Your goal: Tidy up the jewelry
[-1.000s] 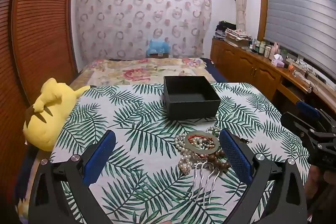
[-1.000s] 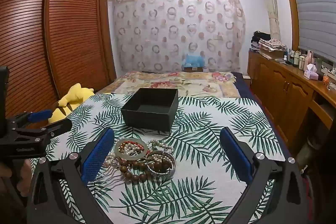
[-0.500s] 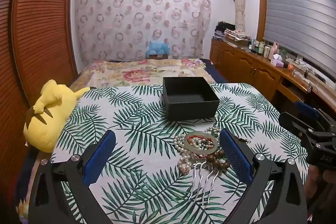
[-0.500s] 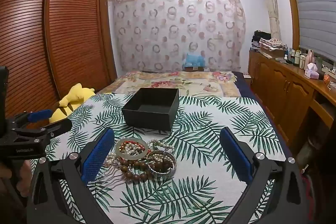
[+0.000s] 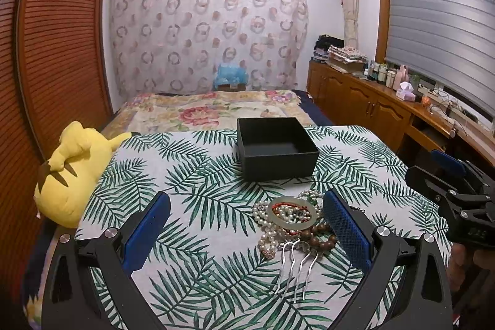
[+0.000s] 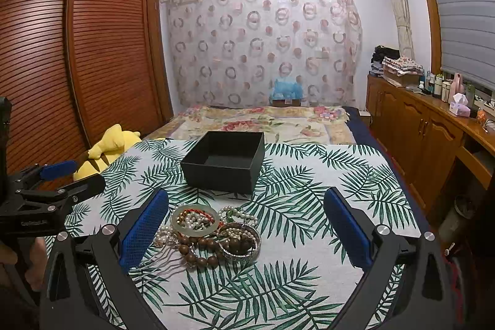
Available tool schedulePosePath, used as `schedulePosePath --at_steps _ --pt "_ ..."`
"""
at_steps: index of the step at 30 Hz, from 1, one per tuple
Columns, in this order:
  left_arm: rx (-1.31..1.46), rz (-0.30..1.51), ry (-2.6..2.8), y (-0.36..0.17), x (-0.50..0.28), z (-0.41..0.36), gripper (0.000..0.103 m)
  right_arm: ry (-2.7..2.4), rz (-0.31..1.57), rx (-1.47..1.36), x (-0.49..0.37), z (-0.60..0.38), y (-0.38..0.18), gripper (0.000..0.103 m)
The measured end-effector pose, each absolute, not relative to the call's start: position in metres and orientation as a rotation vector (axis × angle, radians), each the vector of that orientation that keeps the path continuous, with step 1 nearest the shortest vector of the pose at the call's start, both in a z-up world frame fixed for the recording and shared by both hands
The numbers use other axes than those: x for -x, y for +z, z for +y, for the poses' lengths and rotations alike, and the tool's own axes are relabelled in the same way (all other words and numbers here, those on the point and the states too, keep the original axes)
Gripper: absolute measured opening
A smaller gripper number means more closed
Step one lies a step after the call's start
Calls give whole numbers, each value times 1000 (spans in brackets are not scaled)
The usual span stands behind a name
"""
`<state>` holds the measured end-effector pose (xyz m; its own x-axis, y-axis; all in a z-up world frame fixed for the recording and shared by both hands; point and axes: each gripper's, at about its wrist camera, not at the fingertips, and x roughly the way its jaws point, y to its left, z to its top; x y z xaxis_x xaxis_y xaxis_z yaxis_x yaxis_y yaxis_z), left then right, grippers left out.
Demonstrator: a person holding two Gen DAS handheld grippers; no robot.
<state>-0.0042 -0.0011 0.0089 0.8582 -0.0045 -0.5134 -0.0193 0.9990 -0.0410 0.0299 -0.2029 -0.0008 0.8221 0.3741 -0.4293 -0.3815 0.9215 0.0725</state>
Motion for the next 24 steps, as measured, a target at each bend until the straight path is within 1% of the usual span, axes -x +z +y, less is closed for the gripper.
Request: schedulePosePath --at_steps 24 --pt "36 527 6 11 7 -6 95 403 451 15 -30 -203 -1 100"
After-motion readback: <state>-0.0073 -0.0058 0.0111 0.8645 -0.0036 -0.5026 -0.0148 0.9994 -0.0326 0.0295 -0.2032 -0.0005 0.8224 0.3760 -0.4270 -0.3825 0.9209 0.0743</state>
